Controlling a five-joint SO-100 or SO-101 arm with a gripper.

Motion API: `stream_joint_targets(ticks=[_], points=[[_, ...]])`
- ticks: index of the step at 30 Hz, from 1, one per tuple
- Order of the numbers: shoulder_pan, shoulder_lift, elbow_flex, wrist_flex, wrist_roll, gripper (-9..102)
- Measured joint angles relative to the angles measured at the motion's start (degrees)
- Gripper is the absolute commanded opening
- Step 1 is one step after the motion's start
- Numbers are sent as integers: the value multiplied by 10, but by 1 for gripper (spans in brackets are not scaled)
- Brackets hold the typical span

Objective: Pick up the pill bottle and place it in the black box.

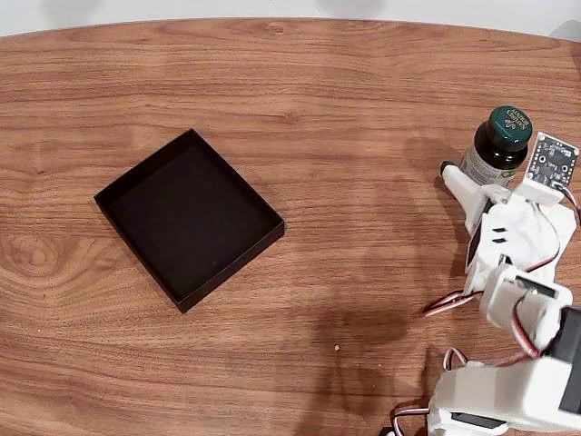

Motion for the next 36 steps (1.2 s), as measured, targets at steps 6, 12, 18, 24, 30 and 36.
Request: stream_joint_targets(ticks=[6,12,18,24,30,36], points=[[-5,-54,-39,-28,-9,41],[-25,-121,-65,-84,-9,41],[-30,-199,-105,-137,-10,41],[-33,-284,-156,-189,-33,40],[-34,-343,-195,-229,-49,39],[-39,-367,-226,-242,-68,33]])
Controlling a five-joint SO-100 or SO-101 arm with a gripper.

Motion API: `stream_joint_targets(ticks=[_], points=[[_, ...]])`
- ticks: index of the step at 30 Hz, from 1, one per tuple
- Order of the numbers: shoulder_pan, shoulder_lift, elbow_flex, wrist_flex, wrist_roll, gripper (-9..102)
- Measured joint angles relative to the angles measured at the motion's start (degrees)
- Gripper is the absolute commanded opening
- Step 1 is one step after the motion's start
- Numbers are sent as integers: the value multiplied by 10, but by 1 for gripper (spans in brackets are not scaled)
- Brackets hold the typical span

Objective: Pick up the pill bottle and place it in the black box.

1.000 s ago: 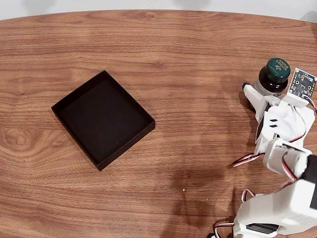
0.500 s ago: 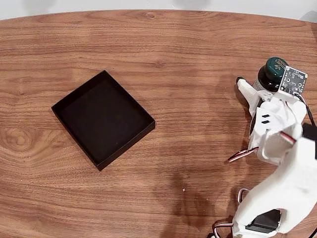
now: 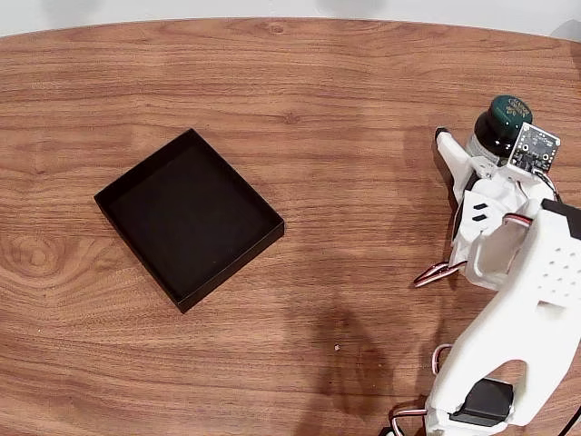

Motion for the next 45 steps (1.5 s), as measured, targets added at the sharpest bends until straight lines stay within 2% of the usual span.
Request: stream_joint_targets(ticks=[10,28,35,45], points=[[-1,-2,-3,-24,-19,24],[-14,55,85,-49,-44,18],[-32,174,143,-25,-61,17],[-156,402,287,29,-61,17]])
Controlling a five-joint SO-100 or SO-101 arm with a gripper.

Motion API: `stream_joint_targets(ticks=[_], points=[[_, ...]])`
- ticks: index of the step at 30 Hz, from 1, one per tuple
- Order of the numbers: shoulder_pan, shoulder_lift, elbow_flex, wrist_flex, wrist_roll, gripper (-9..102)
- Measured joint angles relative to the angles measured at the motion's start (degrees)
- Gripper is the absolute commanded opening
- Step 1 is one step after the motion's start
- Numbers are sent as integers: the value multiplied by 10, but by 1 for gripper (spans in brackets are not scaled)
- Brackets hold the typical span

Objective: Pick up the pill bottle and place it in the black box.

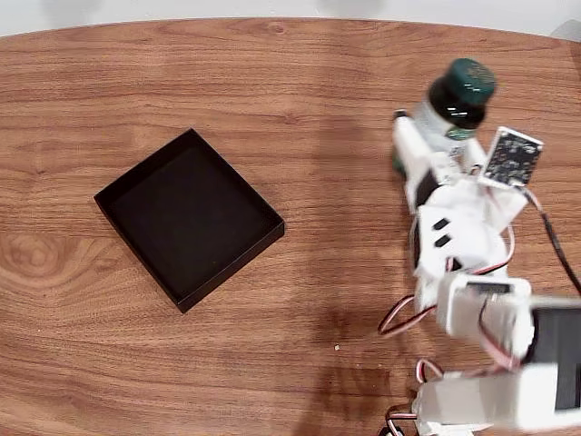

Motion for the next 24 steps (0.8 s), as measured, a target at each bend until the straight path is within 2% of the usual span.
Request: stream_joint_targets(ticks=[8,24], points=[[-107,94,72,2,11,17],[-314,74,49,33,28,17]])
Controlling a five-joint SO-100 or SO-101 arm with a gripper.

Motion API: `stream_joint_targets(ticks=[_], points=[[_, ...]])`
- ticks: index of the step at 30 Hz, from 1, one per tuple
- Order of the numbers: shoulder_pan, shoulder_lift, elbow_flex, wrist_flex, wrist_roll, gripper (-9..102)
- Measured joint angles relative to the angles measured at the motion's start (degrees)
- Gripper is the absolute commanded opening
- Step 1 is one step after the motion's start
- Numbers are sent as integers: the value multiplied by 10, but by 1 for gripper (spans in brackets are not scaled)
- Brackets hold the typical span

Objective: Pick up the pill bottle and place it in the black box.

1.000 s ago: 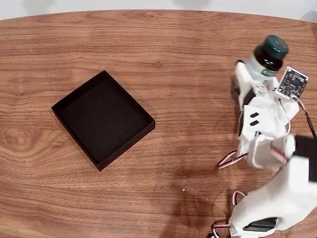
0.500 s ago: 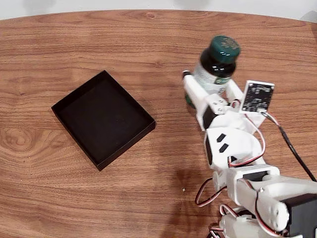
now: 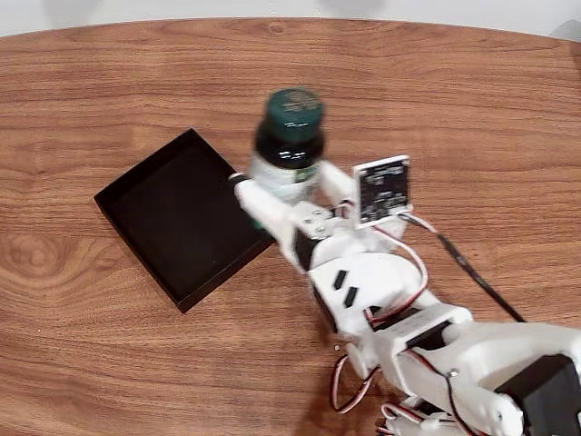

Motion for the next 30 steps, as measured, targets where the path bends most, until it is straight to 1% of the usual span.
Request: stream_joint_targets(ticks=[7,15,19,23,27,30], points=[[-66,-92,-47,-44,0,17],[-98,-223,-134,-118,0,17],[-106,-278,-178,-150,0,17],[-105,-342,-221,-200,0,17],[-106,-431,-276,-257,19,17],[-106,-483,-314,-279,27,17]])
